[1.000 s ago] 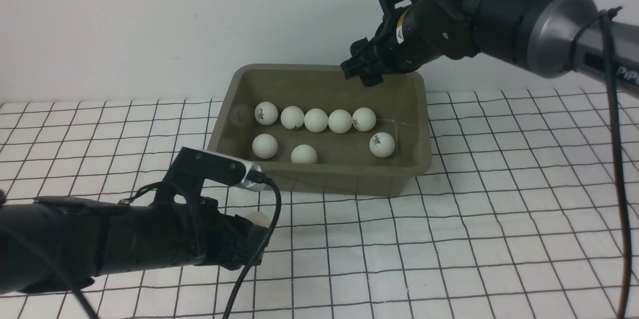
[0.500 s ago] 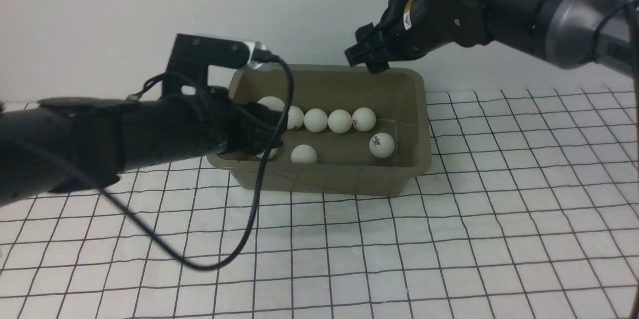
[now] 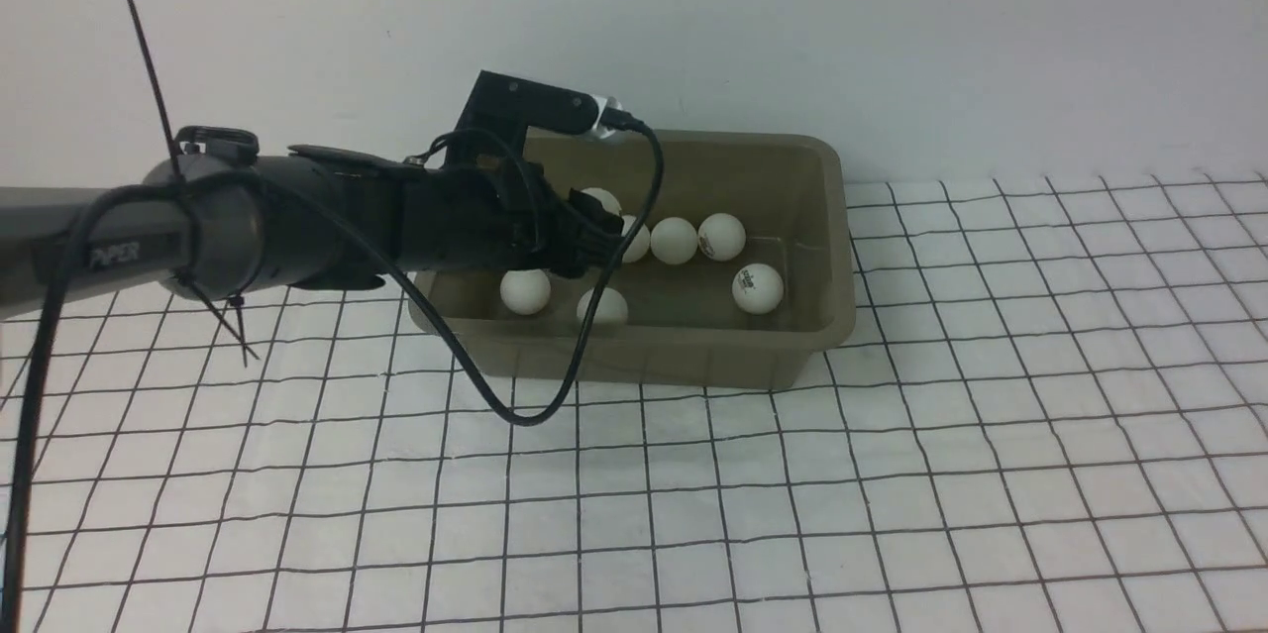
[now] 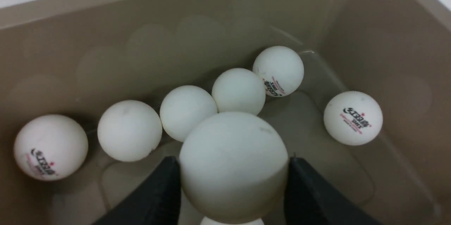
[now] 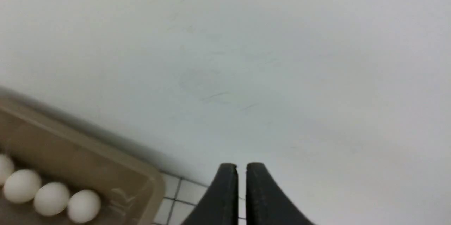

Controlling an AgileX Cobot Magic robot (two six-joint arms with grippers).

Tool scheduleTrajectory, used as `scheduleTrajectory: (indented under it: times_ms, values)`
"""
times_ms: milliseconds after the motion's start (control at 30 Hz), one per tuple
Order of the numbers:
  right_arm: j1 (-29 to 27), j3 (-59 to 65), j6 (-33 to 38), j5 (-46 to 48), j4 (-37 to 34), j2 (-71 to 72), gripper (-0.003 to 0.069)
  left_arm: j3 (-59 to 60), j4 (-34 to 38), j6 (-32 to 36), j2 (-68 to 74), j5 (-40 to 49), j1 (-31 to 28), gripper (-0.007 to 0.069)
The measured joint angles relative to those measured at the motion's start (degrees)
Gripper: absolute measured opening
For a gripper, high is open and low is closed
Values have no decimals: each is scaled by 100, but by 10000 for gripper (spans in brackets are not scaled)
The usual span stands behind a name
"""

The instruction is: Put the table tennis balls into the box on the white checkered tablecloth.

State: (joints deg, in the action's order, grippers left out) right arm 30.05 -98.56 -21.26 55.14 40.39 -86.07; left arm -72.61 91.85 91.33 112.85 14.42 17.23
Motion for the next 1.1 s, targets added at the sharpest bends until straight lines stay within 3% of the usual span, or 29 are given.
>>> scheduleTrajectory:
  times_ms: [267, 433, 700, 900, 967, 1000, 1067, 1100]
  values:
    - [0, 1748, -125, 390, -92, 2345, -16, -213, -128, 41, 258, 69, 0, 351]
    - [0, 3536, -280, 445, -294, 4665, -16, -226, -144, 46, 260, 80, 0, 453]
    - [0, 4250, -477, 1078, -333, 5672, -18, -232, -176, 8, 66, 375, 5, 456]
    - [0, 4352, -472, 1370, -328, 5694, -18, -232, -195, 2, -554, 495, 5, 358]
    - [0, 4502, -472, 1366, -236, 5699, -18, -216, -209, 2, -1030, 515, 5, 269]
    - [0, 4541, -472, 1361, -222, 5702, -18, -206, -209, 2, -1030, 521, 5, 269]
    - [0, 4683, -472, 1319, -131, 5729, -18, -131, -209, 17, -1481, 536, 5, 184]
    - [0, 4956, -477, 1221, -54, 5802, -18, 31, -242, 125, -2138, 593, 5, 75]
